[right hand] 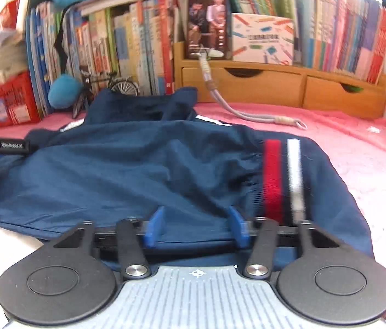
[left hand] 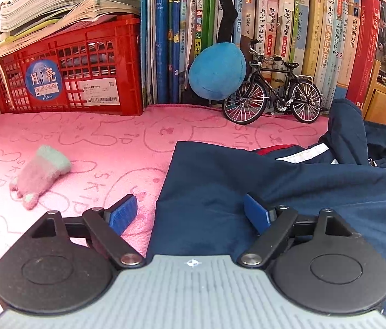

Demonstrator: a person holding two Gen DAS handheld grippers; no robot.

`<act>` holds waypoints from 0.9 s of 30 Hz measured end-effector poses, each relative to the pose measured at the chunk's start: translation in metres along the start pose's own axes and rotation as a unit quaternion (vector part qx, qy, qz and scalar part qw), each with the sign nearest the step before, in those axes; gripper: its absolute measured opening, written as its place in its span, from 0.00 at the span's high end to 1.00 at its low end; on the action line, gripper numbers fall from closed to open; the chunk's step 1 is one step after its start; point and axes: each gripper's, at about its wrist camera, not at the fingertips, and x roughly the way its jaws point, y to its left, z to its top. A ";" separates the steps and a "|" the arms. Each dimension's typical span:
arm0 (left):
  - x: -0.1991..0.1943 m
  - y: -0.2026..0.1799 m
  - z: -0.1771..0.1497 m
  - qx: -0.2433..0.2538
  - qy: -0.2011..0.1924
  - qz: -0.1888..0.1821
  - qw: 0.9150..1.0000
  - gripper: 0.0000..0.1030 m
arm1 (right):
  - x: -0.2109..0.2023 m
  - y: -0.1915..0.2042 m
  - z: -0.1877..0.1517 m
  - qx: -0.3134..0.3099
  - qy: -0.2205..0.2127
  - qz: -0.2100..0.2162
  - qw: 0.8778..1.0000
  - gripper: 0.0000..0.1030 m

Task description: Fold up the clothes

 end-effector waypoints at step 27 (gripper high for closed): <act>-0.085 0.024 -0.040 0.138 -0.066 0.018 0.988 0.08 | 0.006 0.018 -0.002 -0.065 0.012 0.003 0.998 0.22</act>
